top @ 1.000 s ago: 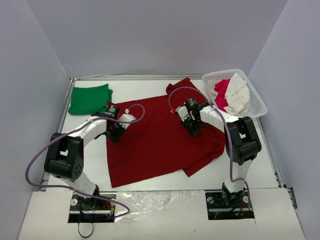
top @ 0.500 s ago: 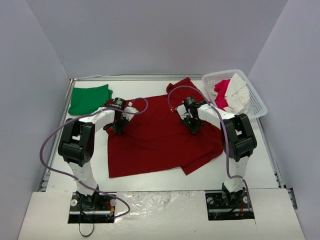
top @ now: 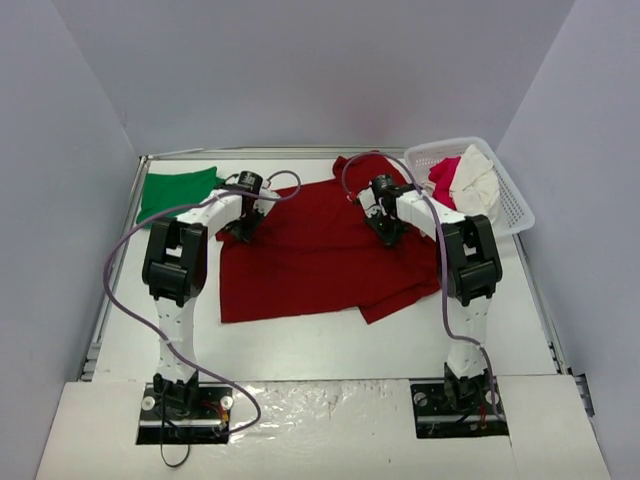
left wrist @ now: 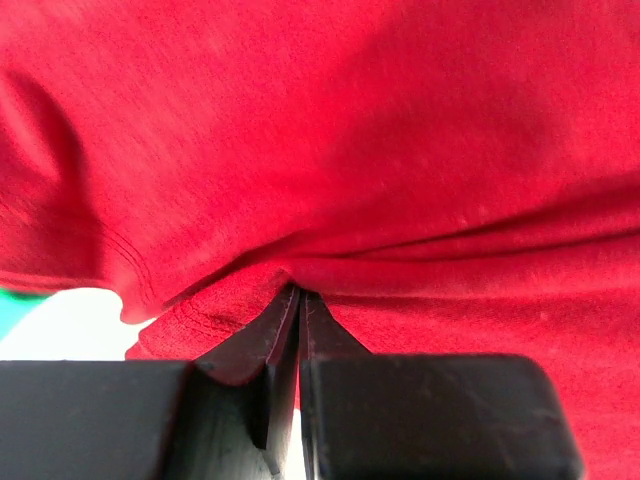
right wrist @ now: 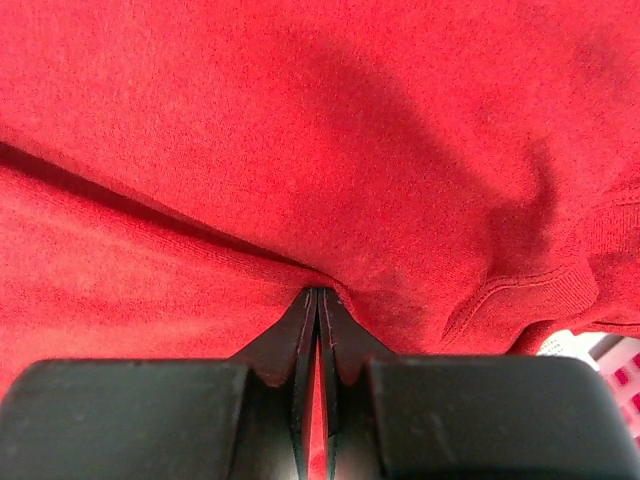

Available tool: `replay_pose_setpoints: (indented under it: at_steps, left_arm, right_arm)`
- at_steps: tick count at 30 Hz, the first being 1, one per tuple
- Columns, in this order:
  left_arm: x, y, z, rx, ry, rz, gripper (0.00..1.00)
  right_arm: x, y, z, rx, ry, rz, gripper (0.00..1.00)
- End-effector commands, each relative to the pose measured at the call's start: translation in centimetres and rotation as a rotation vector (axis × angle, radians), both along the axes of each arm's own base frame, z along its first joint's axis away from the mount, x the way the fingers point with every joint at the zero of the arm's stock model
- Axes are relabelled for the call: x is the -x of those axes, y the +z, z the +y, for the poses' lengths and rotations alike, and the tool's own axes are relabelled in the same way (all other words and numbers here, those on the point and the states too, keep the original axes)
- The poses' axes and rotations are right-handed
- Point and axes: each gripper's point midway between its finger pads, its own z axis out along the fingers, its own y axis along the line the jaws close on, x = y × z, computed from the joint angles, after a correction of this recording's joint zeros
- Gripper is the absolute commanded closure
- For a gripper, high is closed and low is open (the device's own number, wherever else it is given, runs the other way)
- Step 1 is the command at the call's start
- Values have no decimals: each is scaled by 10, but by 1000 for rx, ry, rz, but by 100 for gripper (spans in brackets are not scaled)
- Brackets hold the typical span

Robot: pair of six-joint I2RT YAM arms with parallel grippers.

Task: Fold and stack the t-shirts
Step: Flatten out the tshirt

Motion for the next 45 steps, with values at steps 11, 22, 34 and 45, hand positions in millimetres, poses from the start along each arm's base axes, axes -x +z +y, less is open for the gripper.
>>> replay_pose_setpoints:
  at_steps: [11, 22, 34, 45]
  left_arm:
    - [-75, 7, -15, -21, 37, -45, 98]
    - [-111, 9, -22, -30, 26, -75, 98]
    - [-15, 23, 2, -81, 14, -12, 98]
    - [16, 64, 24, -125, 29, -127, 97]
  right_arm:
    - [-36, -20, -1, 33, -84, -7, 100]
    - [-52, -20, -5, 93, -118, -44, 100]
    - [-15, 17, 9, 35, -54, -43, 100]
    - [9, 73, 28, -16, 107, -104, 83]
